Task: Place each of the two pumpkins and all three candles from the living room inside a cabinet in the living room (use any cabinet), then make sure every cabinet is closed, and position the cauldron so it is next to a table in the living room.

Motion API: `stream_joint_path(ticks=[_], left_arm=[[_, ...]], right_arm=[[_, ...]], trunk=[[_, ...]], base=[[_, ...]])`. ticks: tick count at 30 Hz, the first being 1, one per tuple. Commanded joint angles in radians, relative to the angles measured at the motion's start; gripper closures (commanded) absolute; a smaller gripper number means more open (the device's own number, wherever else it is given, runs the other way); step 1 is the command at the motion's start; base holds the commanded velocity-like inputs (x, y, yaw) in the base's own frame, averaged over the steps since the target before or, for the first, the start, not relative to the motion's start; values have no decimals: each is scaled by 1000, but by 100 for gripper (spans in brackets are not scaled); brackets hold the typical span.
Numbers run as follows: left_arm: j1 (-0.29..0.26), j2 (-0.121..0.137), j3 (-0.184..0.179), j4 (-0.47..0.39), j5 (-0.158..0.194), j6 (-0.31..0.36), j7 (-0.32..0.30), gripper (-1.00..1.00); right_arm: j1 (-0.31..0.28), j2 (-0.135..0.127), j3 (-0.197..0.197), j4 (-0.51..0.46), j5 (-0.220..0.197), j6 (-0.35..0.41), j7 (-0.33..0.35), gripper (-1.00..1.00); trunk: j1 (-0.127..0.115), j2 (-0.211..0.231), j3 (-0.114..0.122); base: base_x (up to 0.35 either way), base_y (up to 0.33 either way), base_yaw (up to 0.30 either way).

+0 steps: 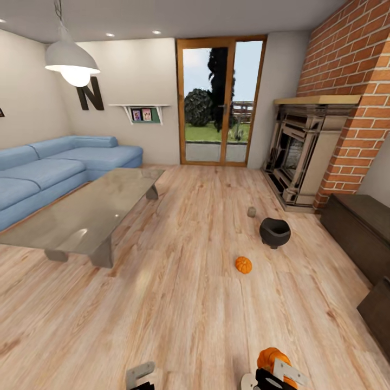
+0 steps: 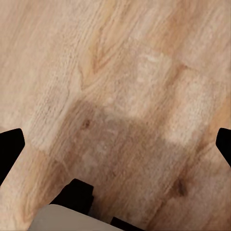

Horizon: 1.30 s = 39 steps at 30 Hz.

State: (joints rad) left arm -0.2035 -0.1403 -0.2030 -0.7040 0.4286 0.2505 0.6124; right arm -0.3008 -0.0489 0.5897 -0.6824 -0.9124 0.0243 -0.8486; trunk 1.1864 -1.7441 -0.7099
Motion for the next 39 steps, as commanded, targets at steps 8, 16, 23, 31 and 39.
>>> stream_joint_path(ticks=[8, 16, 23, 31, 39], left_arm=[[-1, 1, -4, -2, 5, 4, 7, -100], [-1, 1, -4, -2, 6, 4, 7, -100], [-1, 1, -5, 17, 6, -52, 7, -100], [-1, 1, -4, 86, 2, -74, 7, -100], [-1, 1, -5, 87, 2, -74, 7, -100]], right_arm=[[-1, -1, 8, 51, -6, -44, 35, 100], [-1, 1, 10, 203, -4, -98, 160, 100], [-1, 5, 8, 204, -5, -109, 167, 100], [-1, 10, 7, 203, -6, -157, 168, 100], [-1, 10, 7, 206, -6, -161, 168, 100]], trunk=[[0, -1, -6], [0, -1, -6], [0, -1, -6], [0, -1, -6], [0, -1, -6]], base=[[58, 128, -79], [2, 113, -5], [100, 114, 0], [133, 115, -52], [65, 146, -260]])
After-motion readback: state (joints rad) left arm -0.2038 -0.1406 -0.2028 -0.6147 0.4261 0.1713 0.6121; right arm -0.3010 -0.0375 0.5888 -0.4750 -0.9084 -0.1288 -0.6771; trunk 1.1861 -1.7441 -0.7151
